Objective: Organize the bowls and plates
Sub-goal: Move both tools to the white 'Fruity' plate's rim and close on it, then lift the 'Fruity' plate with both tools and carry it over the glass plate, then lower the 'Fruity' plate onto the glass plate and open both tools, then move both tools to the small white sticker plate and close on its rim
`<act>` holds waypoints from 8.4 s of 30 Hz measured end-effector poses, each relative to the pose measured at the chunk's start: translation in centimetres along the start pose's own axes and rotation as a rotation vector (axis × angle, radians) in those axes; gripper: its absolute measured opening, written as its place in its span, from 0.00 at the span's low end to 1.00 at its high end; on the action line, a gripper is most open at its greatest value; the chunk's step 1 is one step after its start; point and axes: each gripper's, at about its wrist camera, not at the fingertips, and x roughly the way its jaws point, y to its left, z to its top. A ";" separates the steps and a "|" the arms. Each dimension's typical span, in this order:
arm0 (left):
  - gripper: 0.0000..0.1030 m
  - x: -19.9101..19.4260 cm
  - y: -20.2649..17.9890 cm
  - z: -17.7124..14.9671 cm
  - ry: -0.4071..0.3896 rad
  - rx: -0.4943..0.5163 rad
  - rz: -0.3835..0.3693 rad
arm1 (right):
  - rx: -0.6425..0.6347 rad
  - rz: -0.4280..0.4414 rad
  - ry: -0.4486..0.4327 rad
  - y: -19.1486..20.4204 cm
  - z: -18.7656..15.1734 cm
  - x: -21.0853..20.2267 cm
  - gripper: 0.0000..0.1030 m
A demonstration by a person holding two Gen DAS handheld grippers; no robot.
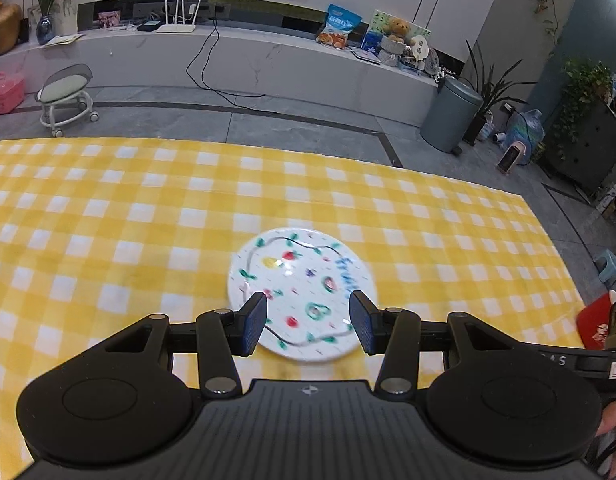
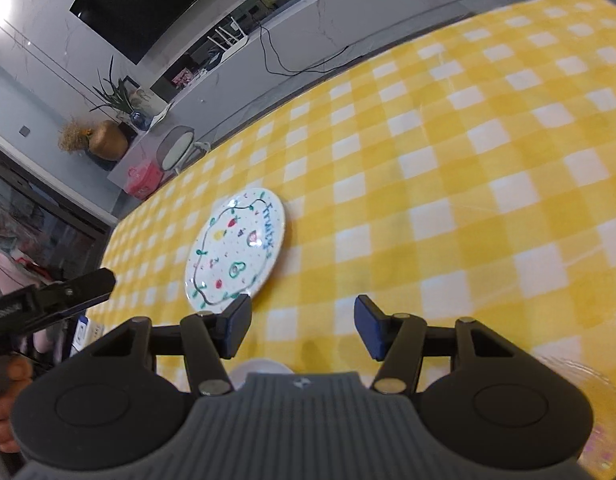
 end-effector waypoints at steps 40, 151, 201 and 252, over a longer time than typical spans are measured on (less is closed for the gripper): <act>0.20 9.2 9.7 -0.8 0.021 -0.349 -0.150 | 0.263 0.132 -0.002 -0.9 2.9 9.4 0.14; 0.07 1.2 -14.5 -14.8 0.182 -0.171 -0.045 | 0.195 -0.170 -0.192 -12.4 -6.6 -14.2 0.07; 0.27 -2.7 -16.9 -11.1 0.103 0.171 0.004 | -0.197 -0.315 -0.335 -5.3 -6.5 -13.0 0.34; 0.43 5.9 -0.2 -2.9 0.457 0.228 -0.148 | -0.040 0.008 0.058 0.7 -2.8 2.7 0.22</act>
